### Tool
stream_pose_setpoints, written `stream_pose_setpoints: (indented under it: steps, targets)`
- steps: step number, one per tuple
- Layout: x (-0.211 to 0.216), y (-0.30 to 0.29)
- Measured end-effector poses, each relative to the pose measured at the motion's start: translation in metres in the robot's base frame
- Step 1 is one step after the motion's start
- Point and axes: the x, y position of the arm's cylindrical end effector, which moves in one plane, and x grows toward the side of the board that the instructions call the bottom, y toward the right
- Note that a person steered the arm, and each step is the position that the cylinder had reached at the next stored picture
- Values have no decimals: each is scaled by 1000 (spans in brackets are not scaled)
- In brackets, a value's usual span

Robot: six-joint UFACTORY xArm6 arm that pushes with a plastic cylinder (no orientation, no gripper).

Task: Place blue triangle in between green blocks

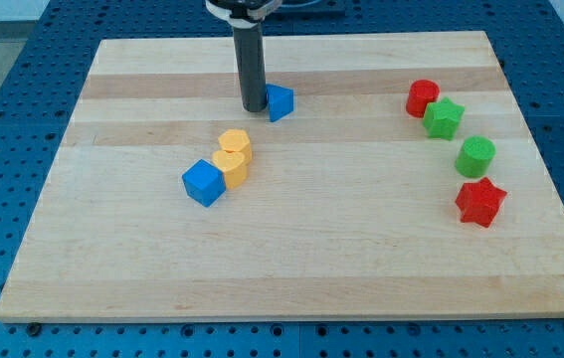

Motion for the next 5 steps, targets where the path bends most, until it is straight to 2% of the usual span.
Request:
stream_pose_setpoints:
  steps: [1,2,4,5]
  targets:
    - [-17,1]
    - [-2,24]
    - [66,89]
    - [66,95]
